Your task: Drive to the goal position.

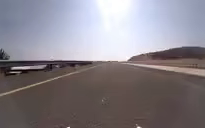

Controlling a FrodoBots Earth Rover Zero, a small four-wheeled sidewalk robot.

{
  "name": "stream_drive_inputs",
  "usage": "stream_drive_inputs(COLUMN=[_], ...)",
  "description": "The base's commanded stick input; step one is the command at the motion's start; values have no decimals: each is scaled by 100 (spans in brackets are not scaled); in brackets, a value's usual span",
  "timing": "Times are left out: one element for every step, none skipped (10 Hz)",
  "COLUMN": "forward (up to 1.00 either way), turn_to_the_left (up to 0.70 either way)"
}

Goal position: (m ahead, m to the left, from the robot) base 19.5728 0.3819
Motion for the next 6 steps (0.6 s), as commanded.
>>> stream_drive_inputs(forward=[70,70,70,70,70,70], turn_to_the_left=[0,0,0,0,0,0])
